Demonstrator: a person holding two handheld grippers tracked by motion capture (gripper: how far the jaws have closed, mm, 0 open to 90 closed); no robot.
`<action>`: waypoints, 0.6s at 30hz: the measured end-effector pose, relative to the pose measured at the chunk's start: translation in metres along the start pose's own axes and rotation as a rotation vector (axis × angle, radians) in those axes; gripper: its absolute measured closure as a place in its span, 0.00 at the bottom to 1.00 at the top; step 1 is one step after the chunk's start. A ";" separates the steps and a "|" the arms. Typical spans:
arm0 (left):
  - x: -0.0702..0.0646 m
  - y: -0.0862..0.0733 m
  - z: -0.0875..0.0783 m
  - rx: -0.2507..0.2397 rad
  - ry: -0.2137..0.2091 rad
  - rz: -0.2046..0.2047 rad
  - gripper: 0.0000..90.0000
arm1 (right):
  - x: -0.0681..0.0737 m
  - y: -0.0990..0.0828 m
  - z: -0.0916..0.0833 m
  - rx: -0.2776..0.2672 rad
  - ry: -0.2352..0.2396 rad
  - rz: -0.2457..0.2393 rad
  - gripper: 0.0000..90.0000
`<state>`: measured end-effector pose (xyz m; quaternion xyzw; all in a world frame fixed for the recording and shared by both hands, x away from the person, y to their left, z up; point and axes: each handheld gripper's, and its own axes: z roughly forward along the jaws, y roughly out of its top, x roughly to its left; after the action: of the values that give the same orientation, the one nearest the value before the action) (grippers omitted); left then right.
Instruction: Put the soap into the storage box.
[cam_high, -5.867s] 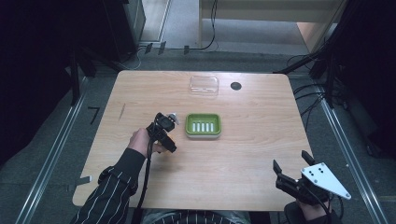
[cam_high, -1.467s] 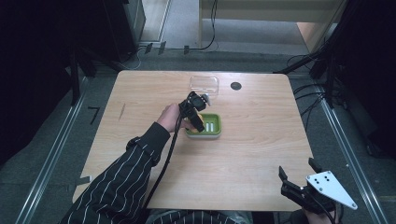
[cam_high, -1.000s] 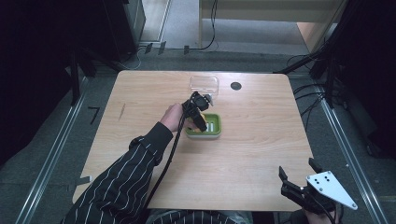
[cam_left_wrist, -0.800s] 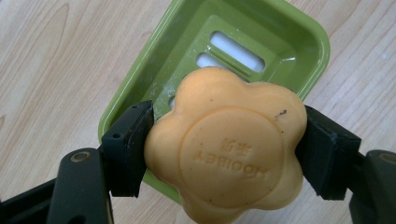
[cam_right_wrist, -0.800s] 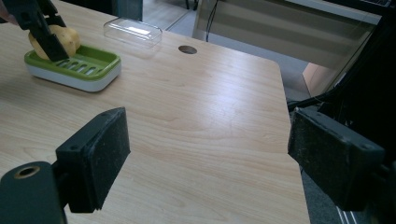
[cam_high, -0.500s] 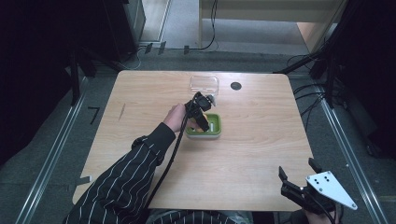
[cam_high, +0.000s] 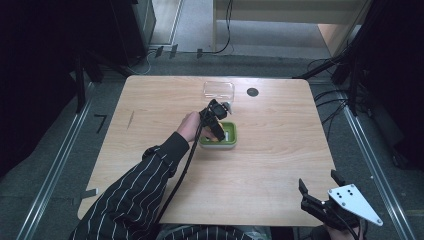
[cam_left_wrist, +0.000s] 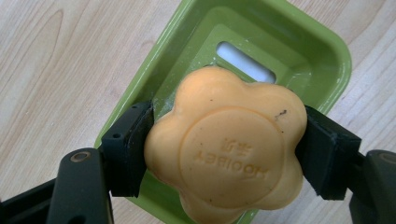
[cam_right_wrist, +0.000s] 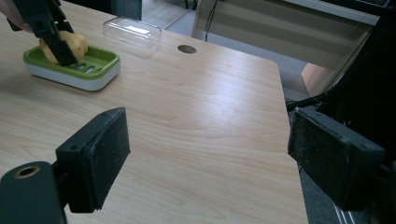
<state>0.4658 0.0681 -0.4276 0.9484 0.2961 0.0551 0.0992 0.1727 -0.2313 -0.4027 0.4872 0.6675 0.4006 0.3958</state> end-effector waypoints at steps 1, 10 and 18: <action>0.000 0.000 0.000 0.000 0.003 -0.001 0.31 | 0.000 0.000 0.000 0.000 0.000 0.000 0.15; -0.001 0.002 0.007 0.005 0.012 0.003 0.31 | 0.000 0.000 0.000 0.001 0.000 0.002 0.15; -0.001 0.003 0.010 0.003 0.017 0.005 0.31 | 0.000 0.000 0.000 -0.001 0.000 0.002 0.15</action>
<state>0.4681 0.0629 -0.4370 0.9488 0.2944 0.0629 0.0954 0.1731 -0.2314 -0.4028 0.4879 0.6667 0.4012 0.3956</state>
